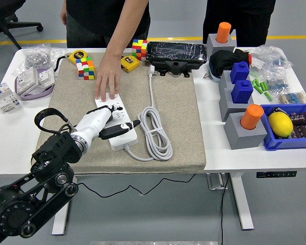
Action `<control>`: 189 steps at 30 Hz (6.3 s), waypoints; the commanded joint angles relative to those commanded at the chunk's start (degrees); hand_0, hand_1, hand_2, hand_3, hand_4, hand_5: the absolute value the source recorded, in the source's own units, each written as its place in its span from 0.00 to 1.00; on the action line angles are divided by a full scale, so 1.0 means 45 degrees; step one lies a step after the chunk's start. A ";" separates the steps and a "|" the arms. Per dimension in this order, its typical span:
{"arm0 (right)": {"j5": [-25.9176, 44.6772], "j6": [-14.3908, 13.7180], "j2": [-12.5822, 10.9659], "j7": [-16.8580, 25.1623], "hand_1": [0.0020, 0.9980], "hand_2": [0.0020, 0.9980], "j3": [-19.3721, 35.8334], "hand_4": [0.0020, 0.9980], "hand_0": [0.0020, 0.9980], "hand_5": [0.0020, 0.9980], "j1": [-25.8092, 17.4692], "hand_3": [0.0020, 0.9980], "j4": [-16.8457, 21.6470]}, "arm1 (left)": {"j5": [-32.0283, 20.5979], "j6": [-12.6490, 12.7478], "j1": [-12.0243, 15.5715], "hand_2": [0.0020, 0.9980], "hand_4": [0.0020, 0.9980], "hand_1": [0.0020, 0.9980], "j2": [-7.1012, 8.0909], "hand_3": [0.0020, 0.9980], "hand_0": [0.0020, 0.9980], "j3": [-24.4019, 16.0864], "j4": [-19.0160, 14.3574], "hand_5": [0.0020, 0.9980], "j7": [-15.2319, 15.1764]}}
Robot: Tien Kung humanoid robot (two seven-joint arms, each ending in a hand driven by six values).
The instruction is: Pick up the plug,place it near the board,insert it into the board,press the button
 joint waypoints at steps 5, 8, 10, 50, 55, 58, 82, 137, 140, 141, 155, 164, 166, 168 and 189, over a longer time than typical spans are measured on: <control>-0.0014 0.0006 0.0010 0.0010 0.72 0.72 0.0007 1.00 0.78 0.94 0.0012 0.75 0.0000 | -0.0029 -0.0038 -0.0026 0.91 1.00 0.93 -0.0029 0.92 0.94 0.0090 0.0045 1.00 -0.0011; 0.0000 0.0002 0.0003 -0.0005 0.72 0.72 0.0018 1.00 0.78 0.94 0.0015 0.75 0.0000 | 0.0033 0.0034 -0.0042 0.91 1.00 0.93 -0.0028 0.92 0.94 0.0047 -0.0001 1.00 -0.0023; -0.0007 -0.0004 -0.0007 -0.0030 0.72 0.72 0.0022 1.00 0.78 0.94 0.0011 0.75 0.0000 | 0.0107 0.0076 -0.0074 0.91 1.00 0.93 0.0004 0.91 0.95 -0.0009 -0.0016 1.00 -0.0022; -0.0031 -0.0037 0.0024 -0.0071 0.72 0.72 0.0053 1.00 0.78 0.94 0.0018 0.75 0.0000 | 0.3200 -0.2176 0.0129 0.12 0.58 0.04 0.0452 0.87 0.16 -0.0255 -0.2408 0.00 -0.1105; -0.0016 -0.0053 0.0011 -0.0079 0.72 0.72 0.0047 1.00 0.78 0.94 -0.0004 0.75 0.0000 | 0.3107 -0.4281 0.0122 0.12 0.61 0.04 0.0517 0.88 0.16 -0.0152 -0.2285 0.00 -0.0924; -0.0021 -0.0054 0.0008 -0.0091 0.72 0.72 0.0035 1.00 0.78 0.94 -0.0028 0.75 0.0000 | 0.3076 -0.4735 0.0096 0.12 0.59 0.04 0.0529 0.88 0.16 -0.0063 -0.2150 0.00 -0.0923; 0.0052 -0.0042 0.0009 -0.0079 0.72 0.72 -0.0017 1.00 0.78 0.94 -0.0028 0.75 0.0000 | 0.3306 -0.4799 0.0041 0.12 0.59 0.03 0.0419 0.87 0.16 0.0014 -0.0880 0.00 -0.1160; 0.0017 -0.0081 0.0012 -0.0044 0.72 0.72 0.0089 1.00 0.78 0.94 -0.0070 0.75 0.0000 | 0.3301 -0.4830 0.0121 0.11 0.57 0.03 0.0404 0.81 0.16 0.0308 0.0394 0.00 -0.1588; 0.0032 -0.0088 0.0003 -0.0046 0.72 0.72 0.0068 1.00 0.78 0.94 -0.0054 0.75 0.0000 | 0.3323 -0.4814 0.0110 0.11 0.57 0.03 0.0447 0.81 0.16 0.0262 0.0154 0.00 -0.1575; 0.0026 -0.0092 0.0003 -0.0051 0.72 0.72 0.0075 1.00 0.78 0.94 -0.0051 0.75 0.0000 | 0.3327 -0.4825 0.0095 0.11 0.57 0.03 0.0470 0.81 0.16 0.0211 0.0018 0.00 -0.1574; 0.0015 -0.0080 0.0008 -0.0051 0.72 0.72 0.0102 1.00 0.78 0.94 0.0006 0.75 0.0000 | 0.3598 -0.4097 -0.0027 0.11 0.56 0.03 0.0641 0.74 0.17 -0.0899 -0.2438 0.00 -0.1898; 0.0007 -0.0090 0.0002 -0.0061 0.72 0.72 0.0128 1.00 0.78 0.94 0.0038 0.75 0.0000 | 0.3156 -0.1872 0.0216 0.44 0.79 0.37 0.0370 0.64 0.33 -0.1343 -0.2013 0.12 -0.3035; -0.0015 -0.0101 -0.0006 -0.0066 0.72 0.72 0.0154 1.00 0.78 0.94 0.0032 0.75 0.0000 | 0.2979 -0.2216 0.0254 0.44 0.79 0.37 0.0371 0.64 0.33 -0.1326 -0.1895 0.12 -0.2906; -0.0024 -0.0110 -0.0006 -0.0076 0.72 0.72 0.0157 1.00 0.78 0.94 0.0036 0.75 0.0000 | 0.2853 -0.2191 0.0289 0.99 1.00 1.00 0.0391 0.92 0.97 -0.1245 -0.1801 0.51 -0.2855; 0.0010 -0.0107 0.0016 -0.0080 0.72 0.72 0.0117 1.00 0.78 0.94 -0.0044 0.75 0.0000 | 0.3043 -0.2744 0.0800 0.94 1.00 0.97 0.0432 0.97 0.99 -0.1324 -0.1777 0.58 -0.2530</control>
